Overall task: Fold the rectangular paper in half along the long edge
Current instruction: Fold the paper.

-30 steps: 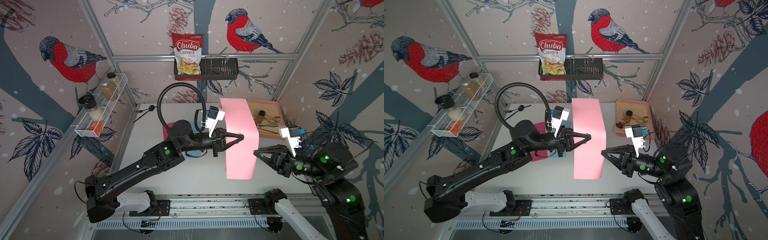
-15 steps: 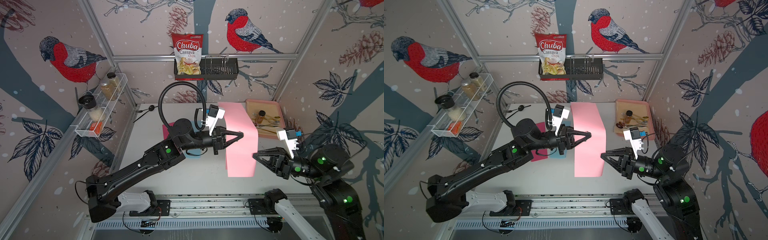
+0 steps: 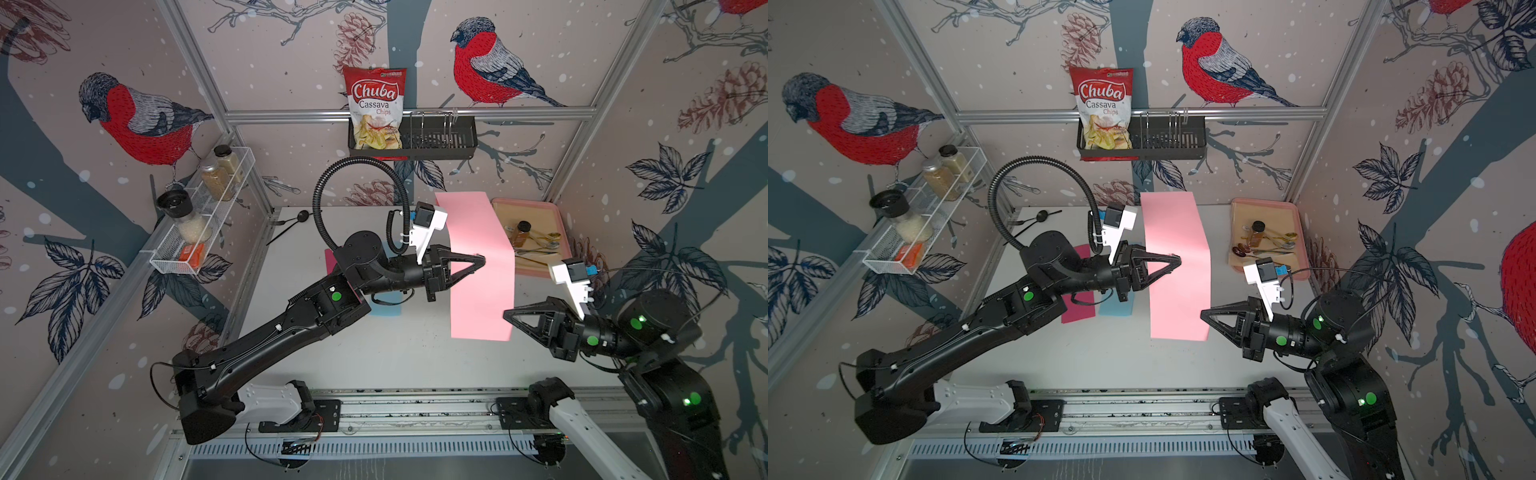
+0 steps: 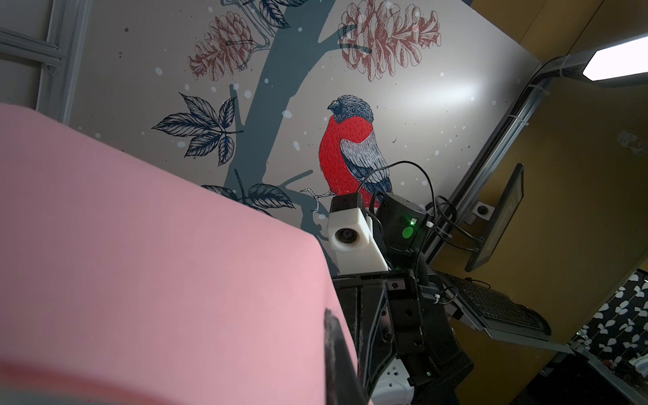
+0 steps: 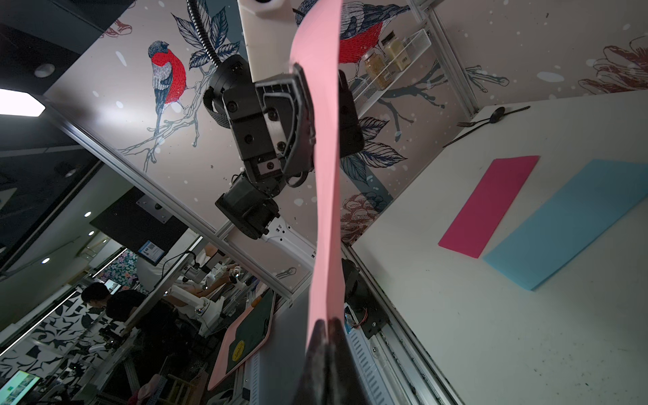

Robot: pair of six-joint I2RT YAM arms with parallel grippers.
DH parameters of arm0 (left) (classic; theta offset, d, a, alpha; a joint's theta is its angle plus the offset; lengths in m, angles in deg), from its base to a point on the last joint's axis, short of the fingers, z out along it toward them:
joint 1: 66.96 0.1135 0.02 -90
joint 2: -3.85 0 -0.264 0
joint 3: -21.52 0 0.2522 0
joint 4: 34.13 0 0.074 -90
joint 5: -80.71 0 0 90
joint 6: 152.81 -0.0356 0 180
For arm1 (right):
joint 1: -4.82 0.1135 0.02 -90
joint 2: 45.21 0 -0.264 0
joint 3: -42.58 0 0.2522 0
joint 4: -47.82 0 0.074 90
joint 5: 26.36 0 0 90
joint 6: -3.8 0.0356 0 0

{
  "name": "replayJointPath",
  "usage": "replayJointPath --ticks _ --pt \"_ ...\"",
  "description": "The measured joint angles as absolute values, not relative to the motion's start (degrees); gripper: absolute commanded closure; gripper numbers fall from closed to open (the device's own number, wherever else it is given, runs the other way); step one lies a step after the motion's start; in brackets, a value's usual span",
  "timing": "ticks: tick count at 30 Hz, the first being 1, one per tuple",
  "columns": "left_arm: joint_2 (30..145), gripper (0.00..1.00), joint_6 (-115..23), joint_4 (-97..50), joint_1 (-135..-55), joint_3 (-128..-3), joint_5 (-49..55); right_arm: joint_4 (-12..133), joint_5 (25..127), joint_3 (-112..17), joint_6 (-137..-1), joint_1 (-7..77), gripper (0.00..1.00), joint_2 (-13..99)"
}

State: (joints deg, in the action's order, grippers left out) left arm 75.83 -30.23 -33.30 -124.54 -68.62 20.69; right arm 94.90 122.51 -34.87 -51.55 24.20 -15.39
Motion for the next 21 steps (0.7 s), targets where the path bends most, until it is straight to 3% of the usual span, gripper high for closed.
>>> replayJointPath --ticks 1,3,5,8,11,12,13,15,16,18,19,20,21 --pt "75.85 1.00 -30.23 -33.30 -124.52 -68.67 20.64 94.93 122.53 -34.89 -51.59 24.20 0.88 -15.43" --pt "75.85 1.00 -30.23 -33.30 -124.46 -68.78 20.58 95.12 122.49 -34.84 -51.79 24.28 0.99 -15.45" --pt "75.85 1.00 -30.23 -33.30 -124.43 -68.84 20.62 95.30 122.40 -34.63 -51.79 24.44 1.00 -15.54" --pt "75.85 1.00 -30.27 -33.19 -124.32 -69.11 20.67 95.67 122.31 -34.63 -51.79 24.59 0.87 -15.67" --pt "75.83 1.00 -30.32 -33.25 -124.13 -69.32 20.54 96.37 122.27 -34.52 -51.99 24.70 1.00 -15.69" --pt "75.83 1.00 -30.36 -33.23 -124.04 -69.39 20.56 96.41 122.27 -34.38 -51.81 24.70 1.00 -15.80" --pt "75.83 1.00 -30.41 -33.21 -124.00 -69.41 20.60 96.46 122.20 -34.25 -51.97 24.70 0.99 -15.96" --pt "75.83 1.00 -30.51 -33.19 -123.84 -69.46 20.73 96.46 122.14 -34.23 -51.97 24.76 0.84 -16.13" --pt "75.83 1.00 -30.65 -33.17 -123.71 -69.48 20.71 96.52 122.12 -34.23 -51.94 24.83 0.85 -16.17" --pt "75.85 1.00 -30.67 -33.19 -123.47 -69.54 20.58 96.70 122.12 -34.17 -52.05 24.85 0.98 -16.20" --pt "75.85 1.00 -30.69 -33.19 -123.41 -69.59 20.58 96.70 122.12 -34.04 -52.25 24.92 1.00 -16.22" --pt "75.88 1.00 -30.69 -33.19 -123.36 -69.63 20.62 96.85 122.14 -33.90 -52.05 25.00 0.97 -16.28" --pt "75.90 1.00 -30.71 -33.19 -123.28 -69.63 20.69 97.02 122.03 -33.82 -52.25 25.05 0.86 -16.33"
